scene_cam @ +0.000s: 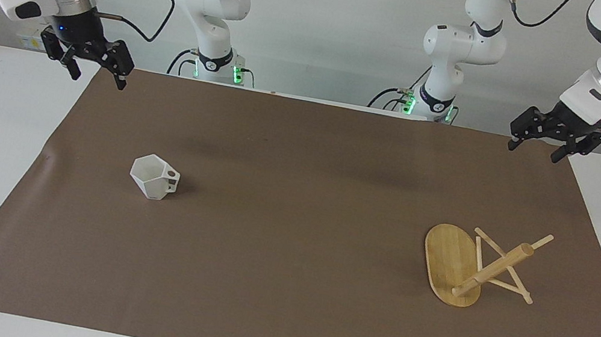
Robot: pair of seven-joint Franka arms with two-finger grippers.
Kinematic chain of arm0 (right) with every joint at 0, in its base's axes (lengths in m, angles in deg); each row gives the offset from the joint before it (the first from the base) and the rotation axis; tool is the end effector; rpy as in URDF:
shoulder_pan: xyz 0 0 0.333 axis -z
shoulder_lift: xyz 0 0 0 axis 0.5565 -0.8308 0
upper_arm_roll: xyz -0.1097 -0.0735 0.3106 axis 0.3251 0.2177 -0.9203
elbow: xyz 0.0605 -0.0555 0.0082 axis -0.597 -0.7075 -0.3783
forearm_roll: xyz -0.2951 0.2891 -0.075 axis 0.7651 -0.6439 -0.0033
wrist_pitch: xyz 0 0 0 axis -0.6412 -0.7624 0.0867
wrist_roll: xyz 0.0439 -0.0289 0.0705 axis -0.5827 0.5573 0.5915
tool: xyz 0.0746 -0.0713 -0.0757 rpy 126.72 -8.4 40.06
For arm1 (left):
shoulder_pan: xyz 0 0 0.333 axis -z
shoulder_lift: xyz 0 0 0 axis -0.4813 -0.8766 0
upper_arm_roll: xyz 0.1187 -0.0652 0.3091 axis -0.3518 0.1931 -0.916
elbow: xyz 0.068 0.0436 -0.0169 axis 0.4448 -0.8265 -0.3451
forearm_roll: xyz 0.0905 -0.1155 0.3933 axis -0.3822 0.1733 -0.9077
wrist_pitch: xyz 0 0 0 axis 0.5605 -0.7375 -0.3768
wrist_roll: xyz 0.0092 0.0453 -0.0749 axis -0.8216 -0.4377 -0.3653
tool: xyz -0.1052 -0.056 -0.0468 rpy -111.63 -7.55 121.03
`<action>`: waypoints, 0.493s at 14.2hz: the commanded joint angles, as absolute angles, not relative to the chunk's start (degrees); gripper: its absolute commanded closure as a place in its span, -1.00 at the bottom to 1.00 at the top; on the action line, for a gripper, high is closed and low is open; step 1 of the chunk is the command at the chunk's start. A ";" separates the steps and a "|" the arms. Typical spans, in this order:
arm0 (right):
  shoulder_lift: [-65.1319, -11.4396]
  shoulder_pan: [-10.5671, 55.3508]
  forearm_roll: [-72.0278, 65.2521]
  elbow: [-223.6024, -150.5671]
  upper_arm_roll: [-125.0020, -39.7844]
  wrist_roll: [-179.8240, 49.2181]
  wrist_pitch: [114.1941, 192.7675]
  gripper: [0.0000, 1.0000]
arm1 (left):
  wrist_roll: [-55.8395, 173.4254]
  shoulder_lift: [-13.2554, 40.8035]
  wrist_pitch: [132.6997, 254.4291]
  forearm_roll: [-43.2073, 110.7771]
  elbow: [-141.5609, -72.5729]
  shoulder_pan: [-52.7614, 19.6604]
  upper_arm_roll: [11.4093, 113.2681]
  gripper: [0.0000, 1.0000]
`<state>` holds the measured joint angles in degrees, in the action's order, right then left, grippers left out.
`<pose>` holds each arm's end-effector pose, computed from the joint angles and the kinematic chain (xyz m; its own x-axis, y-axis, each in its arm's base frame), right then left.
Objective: Hang cup on rack
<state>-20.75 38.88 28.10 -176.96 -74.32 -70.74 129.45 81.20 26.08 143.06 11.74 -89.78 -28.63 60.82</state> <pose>0.5715 -0.0616 0.6236 0.9977 -0.0564 0.0365 -0.0570 -0.9982 0.0168 0.5628 -0.0239 0.6294 0.9882 -0.1516 -0.0229 -0.1501 -0.9870 0.0575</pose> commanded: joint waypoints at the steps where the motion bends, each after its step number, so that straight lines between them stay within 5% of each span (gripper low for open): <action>1: -19.34 39.35 27.03 -178.69 -74.58 -70.05 130.45 -1.00 | 81.79 26.47 143.42 10.58 -90.42 -29.38 61.33 -1.00; 7: -19.34 39.27 27.03 -178.69 -74.58 -69.70 130.45 -1.00 | 81.79 26.47 143.42 10.58 -90.42 -29.29 61.33 -1.00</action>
<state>-20.74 38.87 28.10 -176.97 -74.37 -70.74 129.45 81.20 26.08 143.06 11.74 -89.78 -28.63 60.82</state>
